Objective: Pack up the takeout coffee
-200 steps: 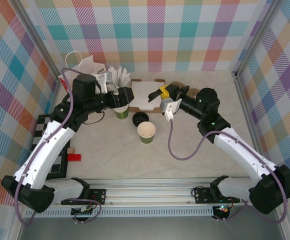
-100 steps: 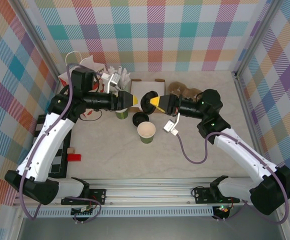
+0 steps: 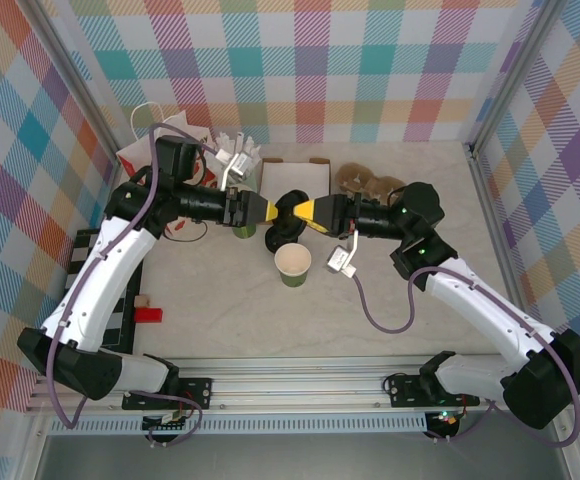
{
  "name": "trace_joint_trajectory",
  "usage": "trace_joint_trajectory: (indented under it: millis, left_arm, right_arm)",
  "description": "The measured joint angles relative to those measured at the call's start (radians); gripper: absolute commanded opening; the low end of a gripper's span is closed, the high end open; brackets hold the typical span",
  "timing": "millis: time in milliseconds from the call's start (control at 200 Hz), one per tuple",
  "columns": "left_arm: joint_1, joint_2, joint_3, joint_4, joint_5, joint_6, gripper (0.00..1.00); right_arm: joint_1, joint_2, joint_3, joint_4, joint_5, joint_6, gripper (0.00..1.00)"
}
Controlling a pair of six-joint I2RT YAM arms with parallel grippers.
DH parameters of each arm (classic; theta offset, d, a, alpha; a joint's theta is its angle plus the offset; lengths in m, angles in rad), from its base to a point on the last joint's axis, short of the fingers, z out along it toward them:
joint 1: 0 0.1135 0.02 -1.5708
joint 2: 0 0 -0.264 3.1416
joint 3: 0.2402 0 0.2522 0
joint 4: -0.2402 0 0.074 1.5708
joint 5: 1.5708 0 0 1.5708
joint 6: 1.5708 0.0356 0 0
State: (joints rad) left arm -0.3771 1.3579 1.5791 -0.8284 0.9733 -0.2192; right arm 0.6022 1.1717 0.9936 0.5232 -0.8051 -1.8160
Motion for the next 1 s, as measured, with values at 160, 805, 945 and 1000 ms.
trace_joint_trajectory:
  millis: [160,805,945,1000]
  left_arm:
    - [0.0,0.0,-0.025,0.034,0.033,0.005,0.44]
    - [0.0,0.005,-0.037,0.063,0.061,0.015,0.16]
    - [0.0,0.008,-0.037,0.062,0.062,0.012,0.0]
    - [0.001,0.009,-0.037,0.063,0.06,0.011,0.0]
  right_arm:
    - [0.0,0.0,0.012,-0.003,0.0,0.04,0.0]
    - [0.024,0.041,0.044,-0.028,0.021,0.073,0.0]
    - [0.028,0.042,0.045,-0.035,0.026,0.072,0.0]
    - [0.028,0.042,0.045,-0.039,0.026,0.071,0.0]
